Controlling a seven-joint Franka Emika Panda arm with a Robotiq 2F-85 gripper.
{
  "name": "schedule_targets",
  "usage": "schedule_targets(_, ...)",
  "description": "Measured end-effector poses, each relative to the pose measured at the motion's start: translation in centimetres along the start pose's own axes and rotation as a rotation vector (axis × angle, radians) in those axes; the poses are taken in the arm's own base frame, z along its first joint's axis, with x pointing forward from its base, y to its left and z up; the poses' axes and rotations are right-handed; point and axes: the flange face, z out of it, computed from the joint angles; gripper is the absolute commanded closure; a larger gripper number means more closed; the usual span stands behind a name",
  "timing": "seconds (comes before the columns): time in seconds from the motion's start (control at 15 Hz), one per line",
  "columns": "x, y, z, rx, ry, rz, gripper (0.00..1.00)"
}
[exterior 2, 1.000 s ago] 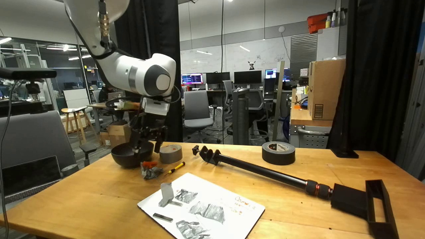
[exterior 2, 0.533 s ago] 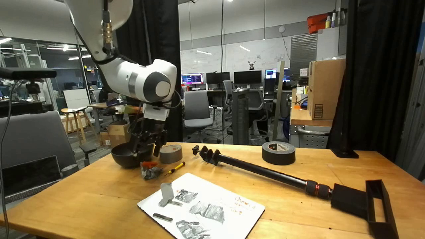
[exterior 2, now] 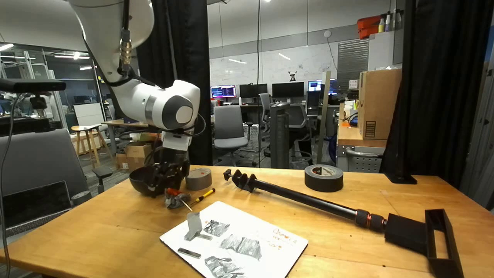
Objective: Pick the orange object and put it in the bowl
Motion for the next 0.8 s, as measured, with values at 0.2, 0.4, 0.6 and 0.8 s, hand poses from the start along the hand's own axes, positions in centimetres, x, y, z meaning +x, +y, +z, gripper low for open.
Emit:
schedule_targets(0.2,0.9,-0.7,0.4,0.013,0.0,0.018,0.0)
schedule_targets(0.4,1.9,-1.3,0.5,0.027,0.002,0.036,0.0)
schedule_targets(0.6,2.6,-1.7,0.8,0.036,0.005,0.042,0.32)
schedule_targets(0.8,3.0,-1.9,1.3,0.032,0.018,0.034,0.58)
